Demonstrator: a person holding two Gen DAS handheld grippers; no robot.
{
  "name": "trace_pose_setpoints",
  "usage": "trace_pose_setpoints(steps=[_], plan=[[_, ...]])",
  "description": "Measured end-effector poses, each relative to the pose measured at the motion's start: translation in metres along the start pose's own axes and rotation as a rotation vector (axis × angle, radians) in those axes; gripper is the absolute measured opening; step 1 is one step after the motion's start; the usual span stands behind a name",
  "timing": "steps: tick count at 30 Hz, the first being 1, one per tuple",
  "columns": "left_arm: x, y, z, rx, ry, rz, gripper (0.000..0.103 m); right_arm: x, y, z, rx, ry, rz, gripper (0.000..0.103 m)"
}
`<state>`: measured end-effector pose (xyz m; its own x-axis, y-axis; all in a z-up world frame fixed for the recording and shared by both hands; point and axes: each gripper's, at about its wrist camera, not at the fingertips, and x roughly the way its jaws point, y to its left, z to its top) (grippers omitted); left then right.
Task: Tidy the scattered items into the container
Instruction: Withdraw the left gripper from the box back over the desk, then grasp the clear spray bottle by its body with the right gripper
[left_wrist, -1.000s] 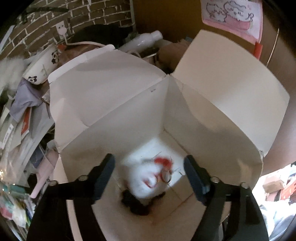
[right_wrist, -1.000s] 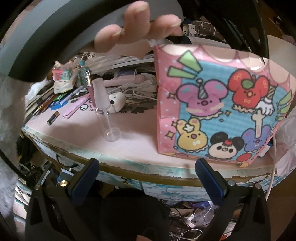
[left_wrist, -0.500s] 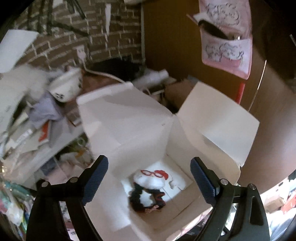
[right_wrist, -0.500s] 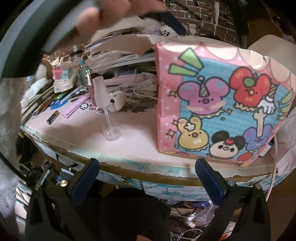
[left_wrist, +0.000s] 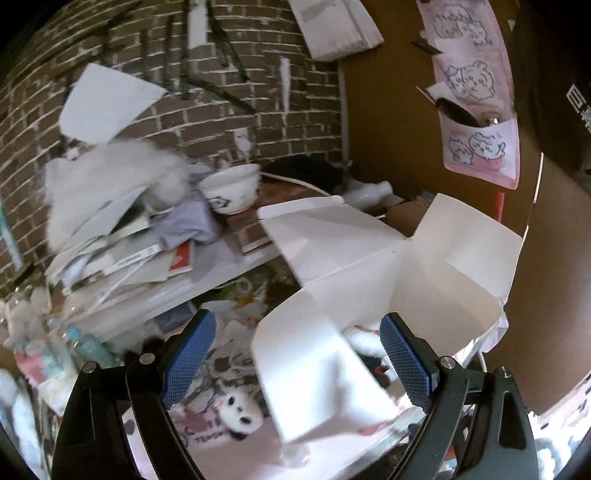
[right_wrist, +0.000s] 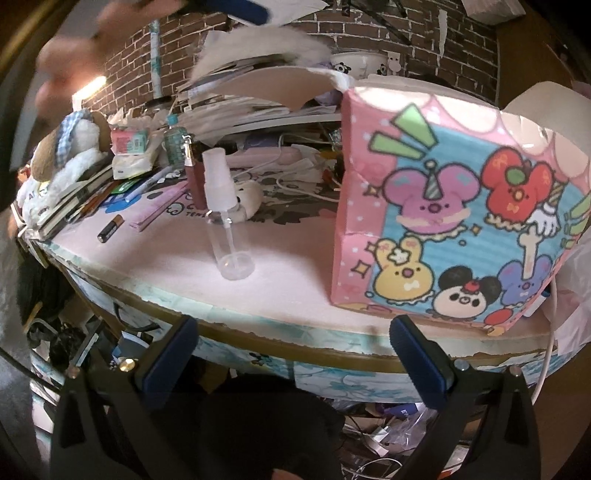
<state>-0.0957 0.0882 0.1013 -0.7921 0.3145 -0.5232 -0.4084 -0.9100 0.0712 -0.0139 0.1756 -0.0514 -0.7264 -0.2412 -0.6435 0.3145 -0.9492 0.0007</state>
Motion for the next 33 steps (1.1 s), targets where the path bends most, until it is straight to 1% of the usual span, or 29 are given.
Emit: trace_pose_setpoints(steps=[4,10,17,20,24,27,30,33], plan=[[-0.018,0.016,-0.014,-0.028,-0.035,0.025,0.089,0.002,0.005,0.001,-0.008,-0.003,0.011,0.103],[-0.045,0.034,-0.038,-0.068,-0.093,0.078,0.097,0.003,0.015,0.003,-0.028,-0.011,0.064,0.103],[-0.069,0.059,-0.074,-0.139,-0.143,0.157,0.097,0.005,0.019,0.006,-0.015,-0.029,0.060,0.103],[-0.075,0.069,-0.093,-0.183,-0.159,0.186,0.097,0.009,0.023,0.008,-0.027,-0.034,0.043,0.103],[-0.080,0.081,-0.114,-0.249,-0.172,0.188,0.097,0.010,0.032,0.003,-0.077,-0.094,0.040,0.103],[-0.081,0.085,-0.125,-0.258,-0.170,0.214,0.097,0.011,0.039,0.002,-0.105,-0.128,0.054,0.103],[-0.085,0.085,-0.132,-0.258,-0.184,0.236,0.097,0.014,0.041,0.007,-0.083,-0.134,0.078,0.103],[-0.089,0.091,-0.142,-0.283,-0.192,0.242,0.097,0.023,0.038,0.016,-0.019,-0.094,0.098,0.103]])
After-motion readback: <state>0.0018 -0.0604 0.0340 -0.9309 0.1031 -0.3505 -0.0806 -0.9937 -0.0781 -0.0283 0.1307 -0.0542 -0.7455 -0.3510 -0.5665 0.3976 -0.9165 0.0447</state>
